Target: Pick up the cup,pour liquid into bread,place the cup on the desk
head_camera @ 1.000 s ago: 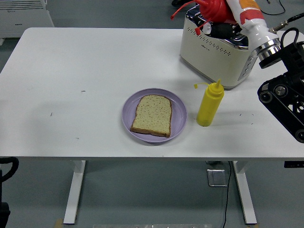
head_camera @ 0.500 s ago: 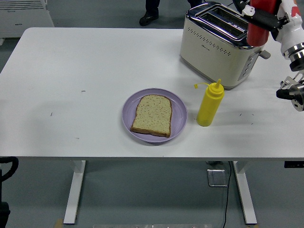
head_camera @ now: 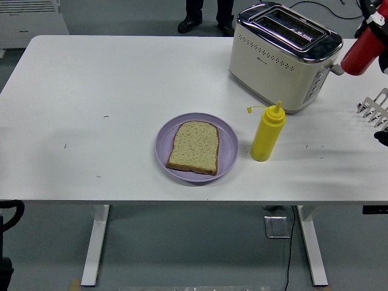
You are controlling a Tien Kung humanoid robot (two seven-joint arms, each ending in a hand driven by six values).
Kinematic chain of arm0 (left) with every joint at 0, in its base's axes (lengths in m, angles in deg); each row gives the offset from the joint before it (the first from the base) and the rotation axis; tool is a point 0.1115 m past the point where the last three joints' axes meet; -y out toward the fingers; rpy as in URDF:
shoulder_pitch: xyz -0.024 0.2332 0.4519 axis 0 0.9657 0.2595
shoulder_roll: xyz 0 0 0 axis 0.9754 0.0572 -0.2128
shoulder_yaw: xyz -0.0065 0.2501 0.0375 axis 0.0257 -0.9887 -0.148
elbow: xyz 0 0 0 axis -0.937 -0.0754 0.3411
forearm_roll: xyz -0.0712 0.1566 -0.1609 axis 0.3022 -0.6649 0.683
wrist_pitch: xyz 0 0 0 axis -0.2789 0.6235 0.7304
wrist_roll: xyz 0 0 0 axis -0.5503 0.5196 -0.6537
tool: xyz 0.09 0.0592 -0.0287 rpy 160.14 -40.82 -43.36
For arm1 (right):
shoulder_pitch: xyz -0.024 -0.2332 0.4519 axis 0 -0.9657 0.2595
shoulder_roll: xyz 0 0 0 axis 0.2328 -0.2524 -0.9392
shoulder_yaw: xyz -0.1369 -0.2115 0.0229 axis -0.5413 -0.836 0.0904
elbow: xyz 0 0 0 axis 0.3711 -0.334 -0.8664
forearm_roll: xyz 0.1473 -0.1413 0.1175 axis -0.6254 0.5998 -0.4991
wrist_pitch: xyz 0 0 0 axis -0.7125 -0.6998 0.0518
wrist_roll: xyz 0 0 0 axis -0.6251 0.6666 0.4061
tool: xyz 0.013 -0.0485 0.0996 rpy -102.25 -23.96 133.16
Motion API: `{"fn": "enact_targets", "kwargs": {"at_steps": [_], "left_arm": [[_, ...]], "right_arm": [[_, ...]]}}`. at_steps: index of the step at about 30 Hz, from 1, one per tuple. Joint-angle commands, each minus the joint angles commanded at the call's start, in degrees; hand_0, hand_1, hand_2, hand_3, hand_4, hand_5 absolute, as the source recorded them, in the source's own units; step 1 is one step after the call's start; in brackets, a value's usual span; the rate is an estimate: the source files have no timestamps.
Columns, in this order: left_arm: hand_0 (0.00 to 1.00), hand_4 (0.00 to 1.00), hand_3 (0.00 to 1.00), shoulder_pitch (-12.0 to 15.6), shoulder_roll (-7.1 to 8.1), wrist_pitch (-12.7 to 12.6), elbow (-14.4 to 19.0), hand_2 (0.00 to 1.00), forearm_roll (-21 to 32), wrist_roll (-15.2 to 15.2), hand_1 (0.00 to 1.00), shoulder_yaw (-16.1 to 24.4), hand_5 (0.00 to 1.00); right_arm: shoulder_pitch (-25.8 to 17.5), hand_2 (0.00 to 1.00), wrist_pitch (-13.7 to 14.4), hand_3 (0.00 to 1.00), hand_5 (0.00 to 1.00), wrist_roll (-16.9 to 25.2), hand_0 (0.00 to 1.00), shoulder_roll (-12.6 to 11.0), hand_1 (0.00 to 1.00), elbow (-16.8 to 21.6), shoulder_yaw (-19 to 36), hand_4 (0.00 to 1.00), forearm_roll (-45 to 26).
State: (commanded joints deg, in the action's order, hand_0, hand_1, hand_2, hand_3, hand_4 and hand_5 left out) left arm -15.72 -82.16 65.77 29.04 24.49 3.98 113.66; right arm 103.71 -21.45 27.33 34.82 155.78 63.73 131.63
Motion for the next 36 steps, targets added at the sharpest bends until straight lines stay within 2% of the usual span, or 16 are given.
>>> {"fn": "enact_targets", "kwargs": {"at_steps": [9,15,26,36], "left_arm": [[0.721,0.649,0.671,0.0,0.01,0.0,0.0,0.74,0.0,0.0,0.741,-0.1,0.998],[0.721,0.65,0.671,0.0,0.01,0.0,0.0,0.741,0.0,0.0,0.741,-0.2,0.998],[0.721,0.651,0.671,-0.1,0.03,0.0,0.0,0.741,0.0,0.0,0.741,-0.2,0.998],[0.721,0.652,0.671,0.0,0.06,0.0,-0.1,0.741,0.0,0.1,0.741,-0.3,0.998]], "right_arm": [[-3.7,0.204,1.2,0.294,0.242,2.5,0.022,0.7,0.06,-2.1,-1.2,0.775,2.9],[-5.4,0.206,1.6,0.294,0.245,4.1,0.027,1.7,0.063,-3.2,-1.9,0.775,2.2],[-7.8,0.207,4.0,0.294,0.252,6.8,0.039,3.1,0.071,-5.1,-4.9,0.775,2.0],[-9.5,0.212,6.7,0.295,0.254,11.9,0.049,4.4,0.08,-6.7,-9.2,0.774,-0.5]]}}
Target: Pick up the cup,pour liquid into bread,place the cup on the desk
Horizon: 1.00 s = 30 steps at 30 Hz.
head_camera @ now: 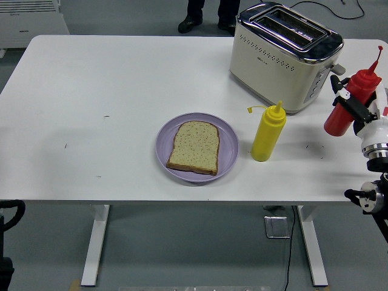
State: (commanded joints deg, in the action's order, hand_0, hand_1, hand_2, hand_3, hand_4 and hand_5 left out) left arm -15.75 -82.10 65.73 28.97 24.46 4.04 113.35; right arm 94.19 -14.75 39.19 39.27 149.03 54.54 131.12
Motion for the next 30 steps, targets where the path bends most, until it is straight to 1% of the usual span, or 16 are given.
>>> {"fn": "enact_targets", "kwargs": {"at_steps": [1,4,16,22,30], "left_arm": [[0.721,0.65,0.671,0.0,0.0,0.0,0.0,0.74,0.0,0.0,0.742,0.0,0.998],[0.721,0.65,0.671,0.1,0.01,0.0,0.0,0.74,0.0,0.0,0.742,-0.1,0.998],[0.721,0.65,0.671,0.1,0.06,0.0,0.0,0.741,0.0,0.0,0.742,-0.3,0.998],[0.721,0.649,0.671,0.2,0.09,0.0,0.0,0.741,0.0,0.1,0.742,-0.4,0.998],[0.721,0.649,0.671,0.3,0.1,0.0,0.0,0.741,0.0,0.1,0.742,-0.4,0.998]], "right_arm": [[0.0,0.22,0.2,0.297,0.253,0.2,0.07,0.0,0.097,-0.1,-0.2,0.772,-0.1],[-0.4,0.22,1.0,0.297,0.253,1.0,0.07,0.4,0.097,-0.9,-1.2,0.772,-0.5],[-0.5,0.224,1.3,0.302,0.251,2.4,0.079,1.7,0.101,-3.7,-3.0,0.769,-1.3],[0.1,0.227,1.8,0.304,0.25,3.8,0.082,2.5,0.104,-5.3,-4.0,0.766,-2.1],[0.8,0.232,1.9,0.306,0.25,4.3,0.087,3.4,0.109,-6.5,-5.7,0.763,-2.7]]}}
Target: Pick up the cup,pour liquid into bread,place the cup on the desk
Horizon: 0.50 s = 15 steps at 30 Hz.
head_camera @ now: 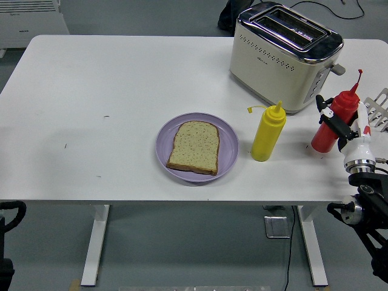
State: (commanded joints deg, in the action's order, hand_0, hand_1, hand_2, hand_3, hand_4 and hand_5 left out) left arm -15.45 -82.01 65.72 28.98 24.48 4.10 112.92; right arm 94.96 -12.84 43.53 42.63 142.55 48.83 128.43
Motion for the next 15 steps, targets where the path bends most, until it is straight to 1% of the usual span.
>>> {"fn": "enact_targets", "kwargs": {"at_steps": [12,13,15], "left_arm": [[0.721,0.649,0.673,0.0,-0.03,0.0,0.0,0.741,0.0,0.0,0.742,0.1,0.998],[0.721,0.649,0.672,-0.1,-0.02,0.0,0.0,0.741,0.0,0.0,0.741,0.1,0.998],[0.721,0.649,0.672,-0.1,-0.02,0.0,0.0,0.741,0.0,0.0,0.741,0.1,0.998]], "right_arm": [[0.0,0.236,0.2,0.308,0.25,0.5,0.092,0.3,0.117,-0.8,-1.4,0.763,-0.3],[0.1,0.238,0.2,0.309,0.251,0.5,0.107,0.3,0.123,-0.9,-1.4,0.761,-0.3],[0.1,0.238,0.1,0.309,0.251,0.6,0.107,0.4,0.123,-1.0,-1.4,0.761,-0.3]]}}
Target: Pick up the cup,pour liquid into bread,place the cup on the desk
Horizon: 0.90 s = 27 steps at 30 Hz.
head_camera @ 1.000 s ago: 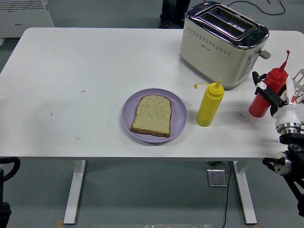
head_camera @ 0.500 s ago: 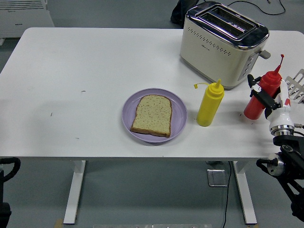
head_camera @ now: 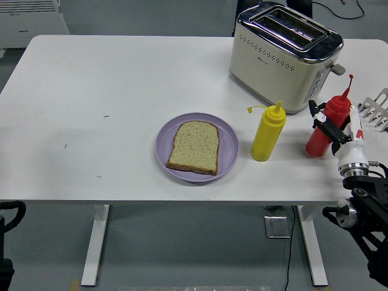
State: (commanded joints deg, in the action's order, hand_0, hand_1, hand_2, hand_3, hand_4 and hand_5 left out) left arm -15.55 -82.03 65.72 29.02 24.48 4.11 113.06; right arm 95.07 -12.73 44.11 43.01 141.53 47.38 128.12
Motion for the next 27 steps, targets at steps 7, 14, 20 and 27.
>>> {"fn": "enact_targets", "kwargs": {"at_steps": [7,14,20,27], "left_arm": [[0.721,0.648,0.672,0.0,0.0,0.0,0.0,0.741,0.0,0.0,0.741,0.1,0.998],[0.721,0.649,0.672,-0.1,-0.03,0.0,0.0,0.74,0.0,0.0,0.741,0.1,0.998],[0.721,0.649,0.673,0.0,-0.05,0.0,0.0,0.741,0.1,0.0,0.741,0.1,0.998],[0.721,0.649,0.672,-0.1,-0.03,0.0,0.0,0.742,0.1,0.0,0.741,0.0,0.998]], "right_arm": [[0.1,0.251,0.0,0.314,0.252,0.3,0.117,0.1,0.137,-0.4,-0.1,0.759,0.0],[0.3,0.258,0.0,0.322,0.255,0.8,0.117,0.5,0.139,-0.8,-0.4,0.76,0.0],[0.4,0.271,0.0,0.324,0.258,0.9,0.125,0.7,0.145,-1.3,-0.4,0.761,0.2],[0.2,0.275,0.1,0.328,0.259,1.1,0.129,0.6,0.154,-1.7,-0.2,0.762,0.1]]}}
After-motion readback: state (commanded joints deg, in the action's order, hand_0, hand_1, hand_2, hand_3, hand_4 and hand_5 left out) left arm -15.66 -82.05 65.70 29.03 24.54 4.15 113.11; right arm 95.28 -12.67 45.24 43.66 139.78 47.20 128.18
